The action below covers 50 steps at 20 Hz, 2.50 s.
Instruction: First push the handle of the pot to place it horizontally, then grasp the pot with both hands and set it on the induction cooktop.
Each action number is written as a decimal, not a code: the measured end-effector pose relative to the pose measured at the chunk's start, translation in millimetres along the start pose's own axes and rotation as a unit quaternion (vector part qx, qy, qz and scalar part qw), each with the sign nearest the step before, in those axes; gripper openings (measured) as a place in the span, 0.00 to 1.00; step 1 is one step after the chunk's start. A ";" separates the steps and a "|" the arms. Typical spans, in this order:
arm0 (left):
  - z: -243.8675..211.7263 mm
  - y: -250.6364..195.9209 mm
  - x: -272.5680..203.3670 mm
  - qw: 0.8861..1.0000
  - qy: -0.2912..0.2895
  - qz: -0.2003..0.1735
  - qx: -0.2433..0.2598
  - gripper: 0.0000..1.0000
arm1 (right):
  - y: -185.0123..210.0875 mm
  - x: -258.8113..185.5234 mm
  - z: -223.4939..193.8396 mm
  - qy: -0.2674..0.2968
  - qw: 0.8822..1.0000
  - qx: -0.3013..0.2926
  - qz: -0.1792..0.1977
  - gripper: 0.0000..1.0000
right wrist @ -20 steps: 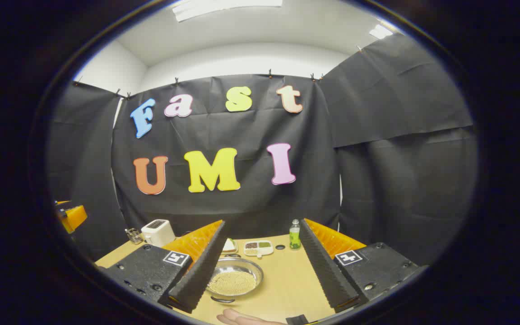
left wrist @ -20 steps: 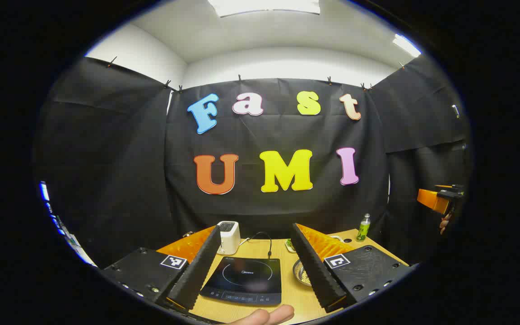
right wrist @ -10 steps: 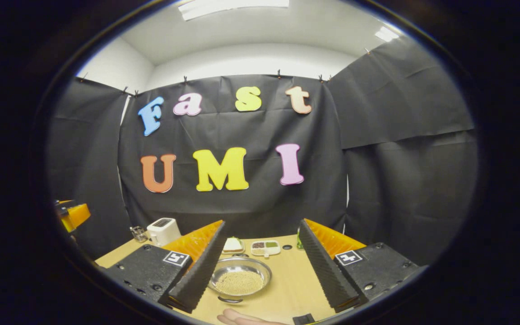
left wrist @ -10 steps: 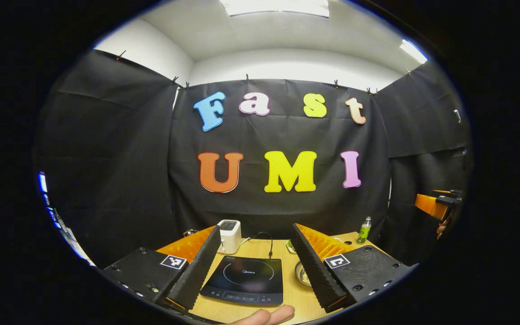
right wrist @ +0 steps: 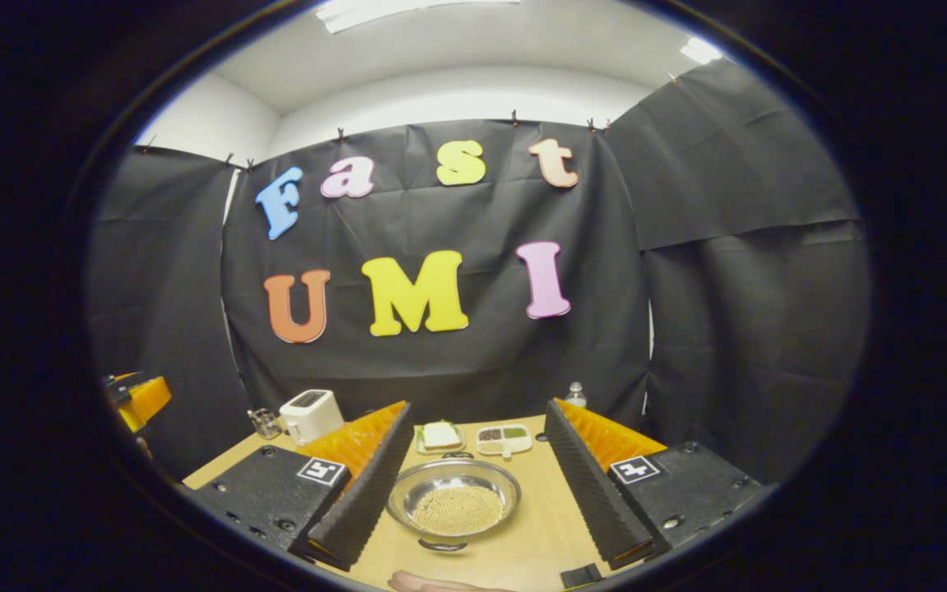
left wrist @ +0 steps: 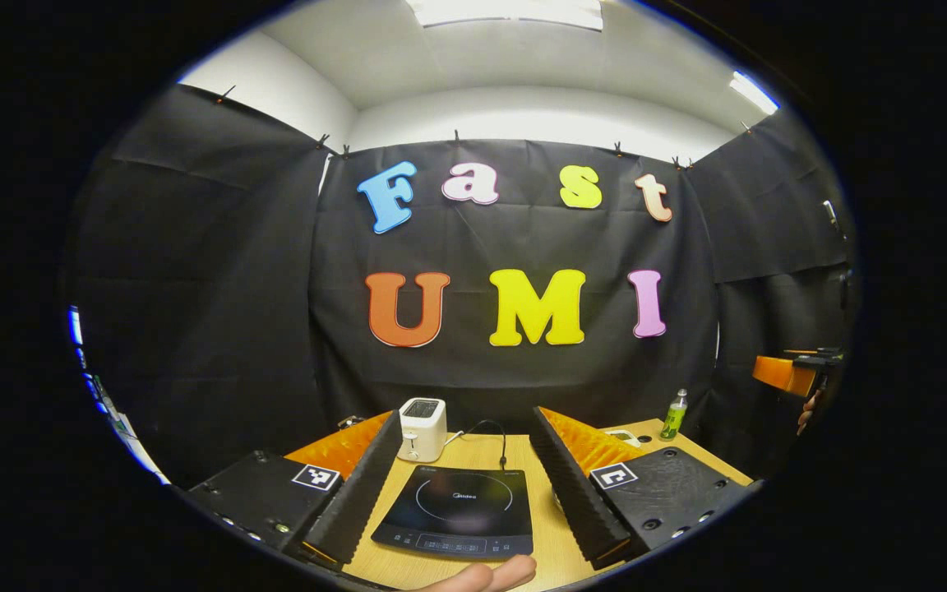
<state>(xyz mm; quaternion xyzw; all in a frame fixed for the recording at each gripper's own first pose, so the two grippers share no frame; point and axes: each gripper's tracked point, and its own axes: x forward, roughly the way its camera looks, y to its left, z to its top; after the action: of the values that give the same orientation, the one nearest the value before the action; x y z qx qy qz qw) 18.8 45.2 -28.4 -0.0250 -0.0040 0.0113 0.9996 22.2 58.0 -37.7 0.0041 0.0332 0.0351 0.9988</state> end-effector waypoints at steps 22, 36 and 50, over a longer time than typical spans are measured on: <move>-11.6 2.6 -14.1 1.000 -0.020 -0.008 0.018 0.95 | 96.9 69.3 -216.4 0.274 0.957 0.013 0.099 0.04; -19.6 11.9 -11.7 0.999 -0.033 -0.008 0.000 0.95 | 112.7 86.4 -342.1 0.419 0.902 0.028 0.095 0.04; -27.0 5.3 -9.9 0.999 -0.040 -0.009 0.018 0.95 | 91.3 84.7 -346.1 0.420 0.902 0.032 0.091 0.00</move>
<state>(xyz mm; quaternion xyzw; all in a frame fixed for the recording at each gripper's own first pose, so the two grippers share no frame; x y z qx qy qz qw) 9.0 48.9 -55.7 -0.0065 -0.0442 0.0030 0.9990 77.1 157.1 -387.7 0.0241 0.4506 0.1236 0.8838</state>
